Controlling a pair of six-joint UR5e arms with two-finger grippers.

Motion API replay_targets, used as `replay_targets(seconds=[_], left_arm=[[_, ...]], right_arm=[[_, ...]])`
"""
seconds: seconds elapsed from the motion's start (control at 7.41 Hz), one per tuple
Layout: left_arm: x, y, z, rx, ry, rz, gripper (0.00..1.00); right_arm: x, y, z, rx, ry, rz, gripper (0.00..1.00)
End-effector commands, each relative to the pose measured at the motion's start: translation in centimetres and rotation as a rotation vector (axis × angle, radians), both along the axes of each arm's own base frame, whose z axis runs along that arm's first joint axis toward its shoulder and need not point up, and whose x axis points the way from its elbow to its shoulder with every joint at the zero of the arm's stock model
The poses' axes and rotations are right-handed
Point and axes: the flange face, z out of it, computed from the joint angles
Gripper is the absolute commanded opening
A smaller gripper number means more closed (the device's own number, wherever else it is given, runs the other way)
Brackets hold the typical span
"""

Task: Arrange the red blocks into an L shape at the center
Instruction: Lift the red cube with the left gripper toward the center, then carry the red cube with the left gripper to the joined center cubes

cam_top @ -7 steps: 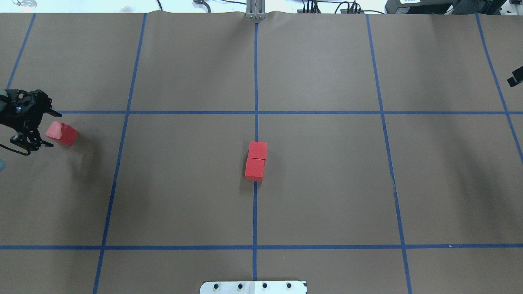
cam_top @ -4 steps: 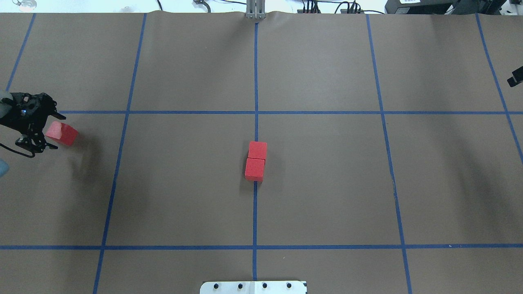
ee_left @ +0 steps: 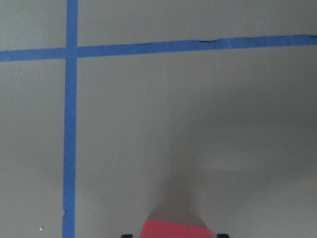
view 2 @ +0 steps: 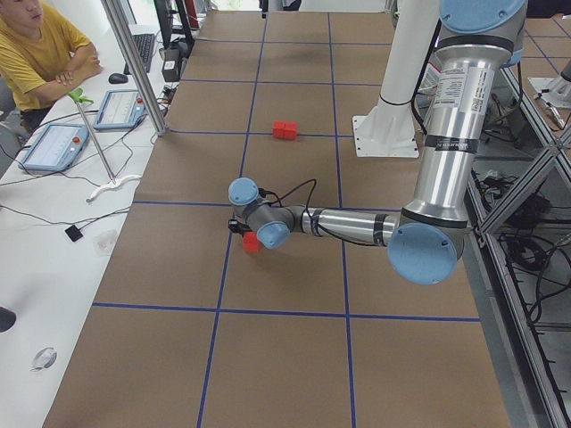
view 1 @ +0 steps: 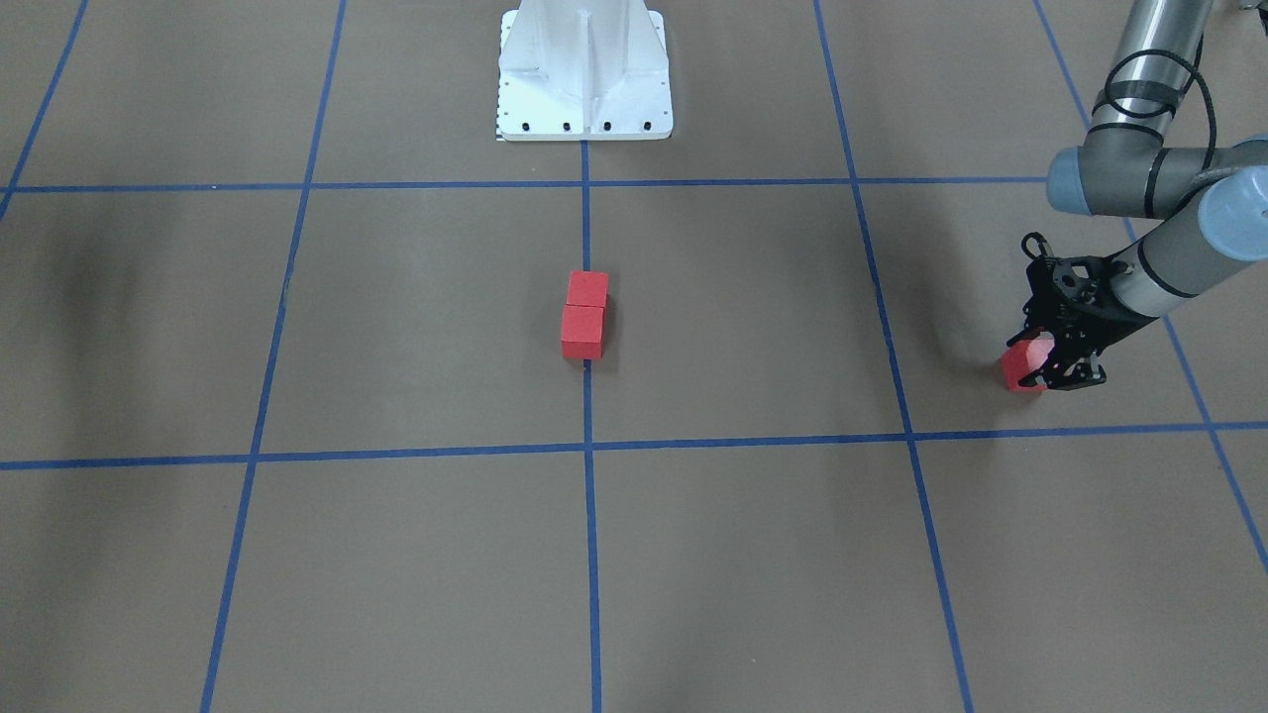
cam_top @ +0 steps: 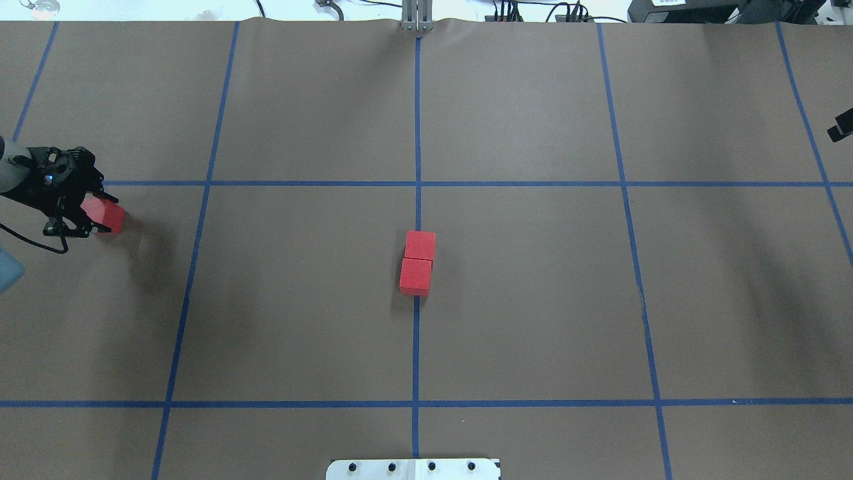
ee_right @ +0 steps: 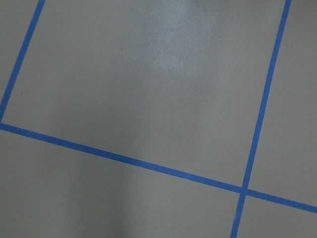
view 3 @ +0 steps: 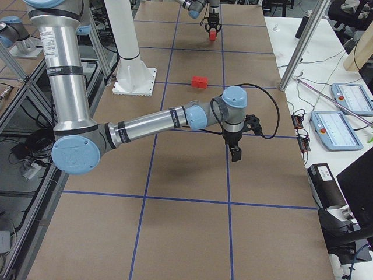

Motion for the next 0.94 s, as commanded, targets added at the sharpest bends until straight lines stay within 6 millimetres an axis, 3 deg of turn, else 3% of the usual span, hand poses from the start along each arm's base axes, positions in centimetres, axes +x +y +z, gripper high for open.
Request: replay_targets(seconds=[0.0,0.27,0.81], left_arm=[[0.3,-0.4,-1.3,0.008,0.011,-0.002,0.24],[1.4,-2.0,-4.9,-0.032,0.051,-0.056,0.24],[8.0,-3.9,-13.7,-0.009,0.128,-0.039,0.20]], right_arm=[[0.0,-0.1,-0.1,0.001,0.000,0.000,1.00],[0.0,-0.1,-0.2,0.003,-0.001,0.000,1.00],[-0.1,-0.3,-0.3,0.006,0.000,0.000,1.00]])
